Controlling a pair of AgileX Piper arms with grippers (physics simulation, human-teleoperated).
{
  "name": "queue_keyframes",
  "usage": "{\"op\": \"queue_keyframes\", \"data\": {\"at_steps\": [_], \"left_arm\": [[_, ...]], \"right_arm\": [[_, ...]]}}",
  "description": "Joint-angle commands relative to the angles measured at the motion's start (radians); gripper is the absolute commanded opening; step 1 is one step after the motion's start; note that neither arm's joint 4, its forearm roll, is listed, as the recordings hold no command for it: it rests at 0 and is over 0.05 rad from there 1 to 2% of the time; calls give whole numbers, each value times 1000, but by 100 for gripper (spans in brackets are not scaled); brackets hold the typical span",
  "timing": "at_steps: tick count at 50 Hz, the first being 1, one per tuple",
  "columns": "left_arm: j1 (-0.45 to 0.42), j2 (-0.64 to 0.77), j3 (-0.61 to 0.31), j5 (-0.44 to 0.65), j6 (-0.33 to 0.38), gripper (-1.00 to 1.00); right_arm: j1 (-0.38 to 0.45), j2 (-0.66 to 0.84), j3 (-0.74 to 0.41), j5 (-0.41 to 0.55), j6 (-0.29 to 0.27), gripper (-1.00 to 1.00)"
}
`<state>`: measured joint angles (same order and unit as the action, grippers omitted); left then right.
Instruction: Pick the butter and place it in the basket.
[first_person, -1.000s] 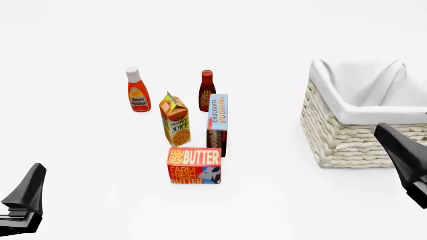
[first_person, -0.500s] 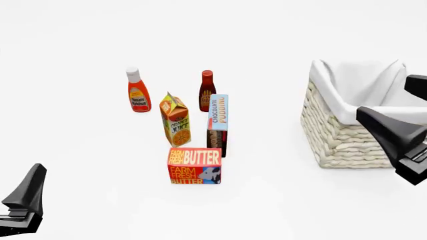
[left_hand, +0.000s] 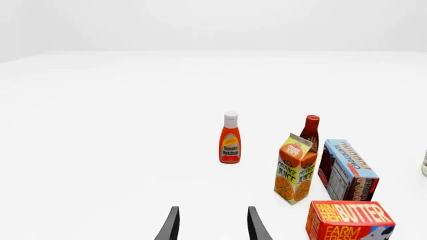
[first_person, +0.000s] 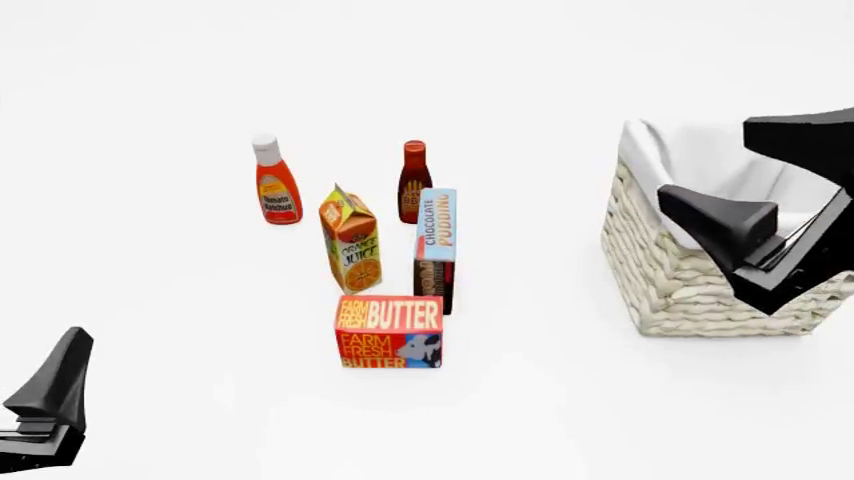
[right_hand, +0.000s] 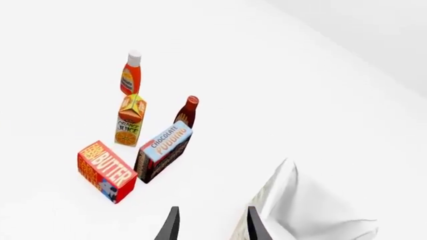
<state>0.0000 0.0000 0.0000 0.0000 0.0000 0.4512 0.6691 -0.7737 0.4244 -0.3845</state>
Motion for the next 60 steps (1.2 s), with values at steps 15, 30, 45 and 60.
{"op": "queue_keyframes", "data": {"at_steps": [15,30,45,60], "left_arm": [[0,0,0,0,0,100],[0,0,0,0,0,100],[0,0,0,0,0,100],[0,0,0,0,0,100]], "right_arm": [[72,184,-96,16,-45,100],[84,289,-154,34,-98,100],[113,388,-192,18,-123,100],[129,469,-208,-3,-152,100]]}}
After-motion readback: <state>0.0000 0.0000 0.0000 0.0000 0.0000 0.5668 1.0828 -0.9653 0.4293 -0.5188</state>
